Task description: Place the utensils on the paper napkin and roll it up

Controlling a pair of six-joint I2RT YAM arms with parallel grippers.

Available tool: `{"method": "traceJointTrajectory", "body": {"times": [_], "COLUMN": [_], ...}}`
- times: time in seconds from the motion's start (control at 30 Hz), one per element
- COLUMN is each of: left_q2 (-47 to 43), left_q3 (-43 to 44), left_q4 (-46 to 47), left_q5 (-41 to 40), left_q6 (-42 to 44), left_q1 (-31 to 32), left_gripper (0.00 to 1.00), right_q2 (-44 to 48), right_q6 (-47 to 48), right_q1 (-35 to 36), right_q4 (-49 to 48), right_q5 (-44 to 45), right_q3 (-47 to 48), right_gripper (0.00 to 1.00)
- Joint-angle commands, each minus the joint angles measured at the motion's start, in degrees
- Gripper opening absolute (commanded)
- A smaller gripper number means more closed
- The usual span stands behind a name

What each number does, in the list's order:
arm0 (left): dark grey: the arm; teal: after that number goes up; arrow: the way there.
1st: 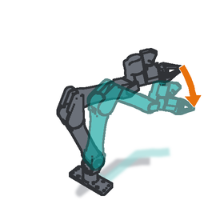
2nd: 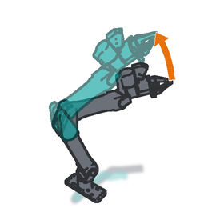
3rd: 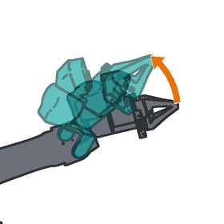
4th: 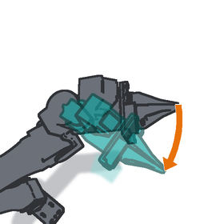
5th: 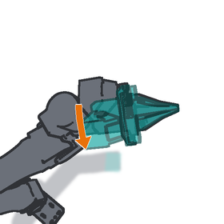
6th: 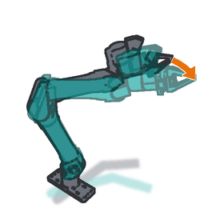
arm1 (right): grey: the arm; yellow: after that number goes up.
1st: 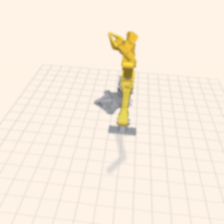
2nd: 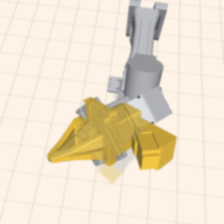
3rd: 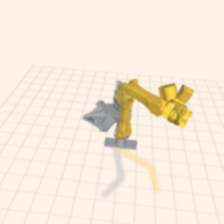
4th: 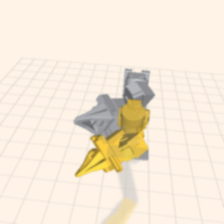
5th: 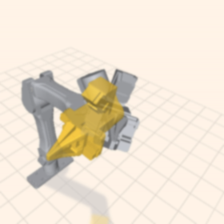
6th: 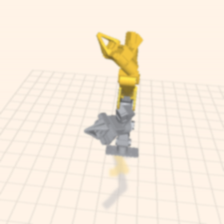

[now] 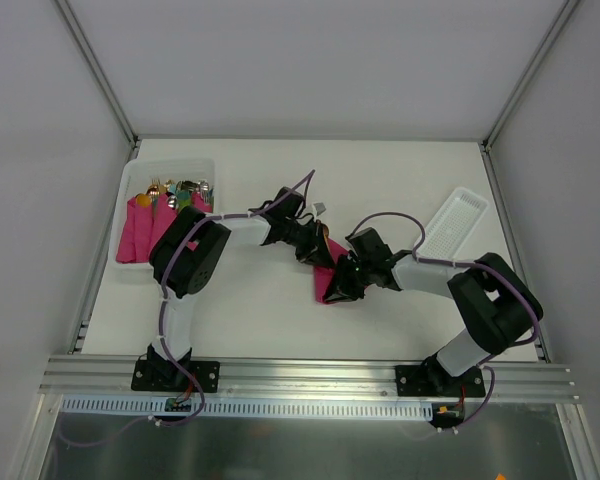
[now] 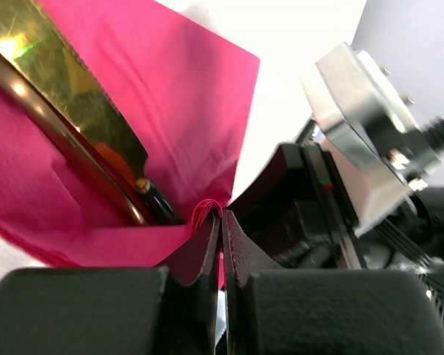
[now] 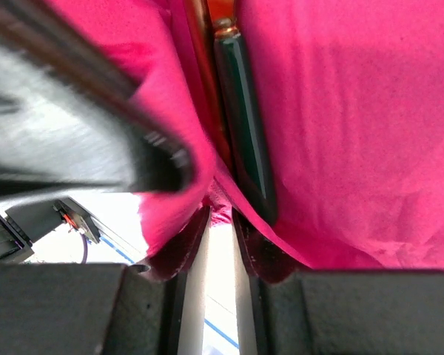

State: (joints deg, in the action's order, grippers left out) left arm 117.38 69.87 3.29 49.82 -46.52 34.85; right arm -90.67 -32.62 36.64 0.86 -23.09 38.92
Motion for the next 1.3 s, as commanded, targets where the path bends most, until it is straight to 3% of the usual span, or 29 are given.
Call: {"method": "traceJointTrajectory", "body": {"times": [0.0, 0.5, 0.73, 1.27], "left_q2": [0.7, 2.5, 3.0, 0.8], "left_q3": [2.7, 5.6, 6.3, 7.9], "left_q4": [1.2, -7.9, -8.7, -8.7], "left_q5": [-2.1, -9.3, -9.0, -8.6], "left_q6": [0.6, 6.3, 6.6, 6.1], "left_q1": [1.1, 1.5, 1.5, 1.9], "left_gripper": [0.00, 0.00, 0.00, 0.00], "right_q2": [2.0, 9.4, 13.6, 7.5], "right_q6": [0.4, 1.9, 2.1, 5.5], "right_q1": [0.4, 0.4, -1.0, -4.3], "right_q4": [3.2, 9.6, 11.3, 10.2], "right_q5": [2.7, 4.7, 7.1, 8.2], "right_q3": [-0.6, 1.5, 0.5, -0.8], "right_gripper": [0.21, 0.25, 0.25, 0.20]}}
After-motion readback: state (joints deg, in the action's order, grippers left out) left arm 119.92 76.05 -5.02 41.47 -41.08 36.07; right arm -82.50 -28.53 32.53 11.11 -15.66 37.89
